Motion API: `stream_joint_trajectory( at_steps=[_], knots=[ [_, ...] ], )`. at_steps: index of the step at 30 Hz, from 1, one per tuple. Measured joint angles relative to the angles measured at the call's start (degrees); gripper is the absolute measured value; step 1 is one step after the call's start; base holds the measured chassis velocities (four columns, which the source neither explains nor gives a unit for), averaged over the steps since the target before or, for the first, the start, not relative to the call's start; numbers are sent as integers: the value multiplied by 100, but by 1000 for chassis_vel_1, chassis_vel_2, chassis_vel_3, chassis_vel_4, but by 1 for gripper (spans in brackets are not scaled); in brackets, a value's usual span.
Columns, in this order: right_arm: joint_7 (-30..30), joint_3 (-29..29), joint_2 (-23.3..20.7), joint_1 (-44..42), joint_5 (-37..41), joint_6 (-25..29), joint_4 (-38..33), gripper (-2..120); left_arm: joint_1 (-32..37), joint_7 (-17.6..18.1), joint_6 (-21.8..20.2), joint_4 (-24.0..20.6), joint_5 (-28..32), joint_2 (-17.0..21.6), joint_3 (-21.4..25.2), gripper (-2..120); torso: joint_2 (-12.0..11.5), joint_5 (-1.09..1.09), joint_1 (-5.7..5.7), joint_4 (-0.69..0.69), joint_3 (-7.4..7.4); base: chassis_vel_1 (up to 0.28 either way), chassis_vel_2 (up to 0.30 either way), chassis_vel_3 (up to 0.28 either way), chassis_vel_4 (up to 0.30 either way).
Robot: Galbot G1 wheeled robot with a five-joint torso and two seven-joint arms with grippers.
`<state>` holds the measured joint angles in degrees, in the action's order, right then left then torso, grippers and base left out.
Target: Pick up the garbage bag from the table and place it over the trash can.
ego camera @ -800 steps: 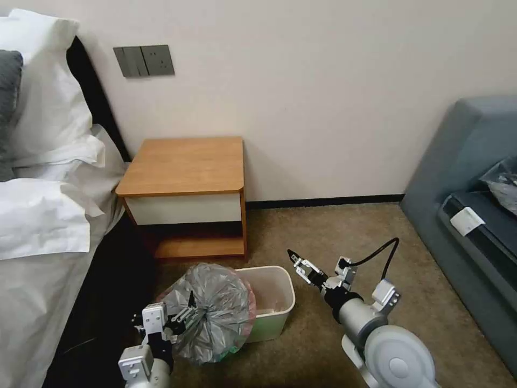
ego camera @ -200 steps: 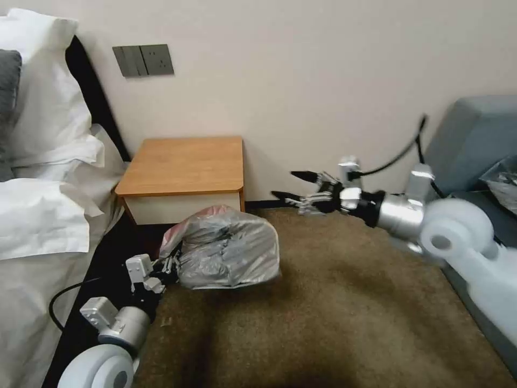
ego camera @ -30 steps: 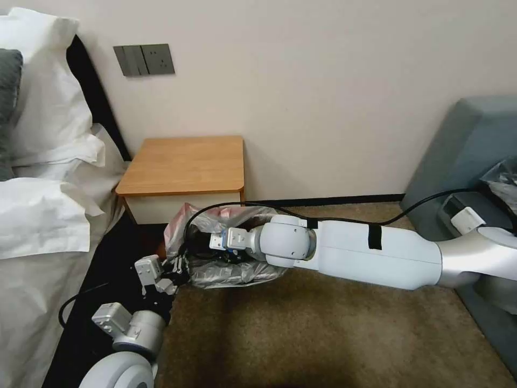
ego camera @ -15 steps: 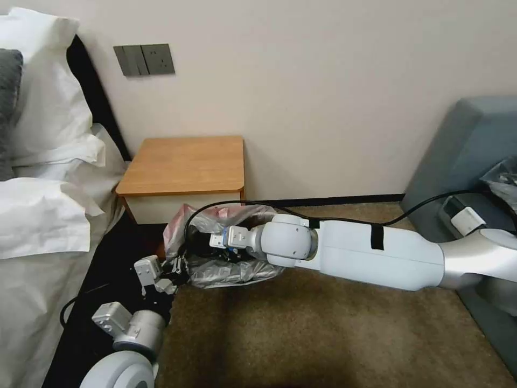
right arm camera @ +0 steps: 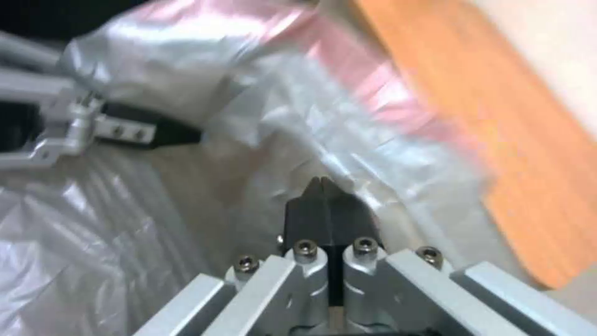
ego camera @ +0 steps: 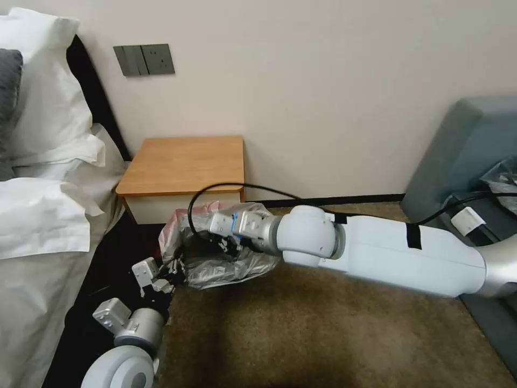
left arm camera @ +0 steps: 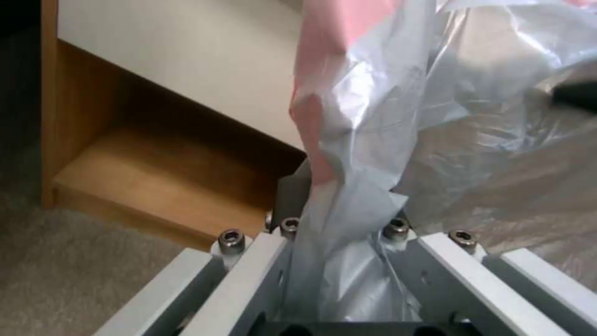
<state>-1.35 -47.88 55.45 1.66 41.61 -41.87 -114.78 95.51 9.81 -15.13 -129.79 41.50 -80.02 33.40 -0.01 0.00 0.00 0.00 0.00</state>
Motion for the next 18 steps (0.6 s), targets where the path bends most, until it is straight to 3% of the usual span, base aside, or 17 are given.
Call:
stream_joint_trajectory(
  at_steps=[5,10,12,13,16,18],
  knots=[
    [-227,332,-142,-139,283,2,-214,0,11,58,-90,12,110,14,13,7,0,0,0,0,0,0,0,0,0],
    [-1115,1147,-561,-802,1057,58,-708,1,60,330,-332,10,436,49,5,7,0,1,0,1,0,0,0,0,0],
    [-1718,1790,-1003,-1412,1336,230,-1031,10,86,535,-472,-20,683,96,-16,7,0,1,0,-1,0,0,0,0,0],
    [-1718,1790,-1003,-1412,1336,230,-1031,10,86,535,-472,-20,683,96,-16,7,0,1,0,-1,0,0,0,0,0],
    [-2053,2842,-1683,-2771,1195,591,-1386,25,97,742,-632,-43,1007,179,-12,7,0,3,0,-3,-1,0,0,0,0],
    [-2115,3088,-1781,-3133,1074,740,-1425,30,95,790,-672,-49,1083,199,-10,7,0,3,0,-2,-1,0,0,0,0]
  ],
)
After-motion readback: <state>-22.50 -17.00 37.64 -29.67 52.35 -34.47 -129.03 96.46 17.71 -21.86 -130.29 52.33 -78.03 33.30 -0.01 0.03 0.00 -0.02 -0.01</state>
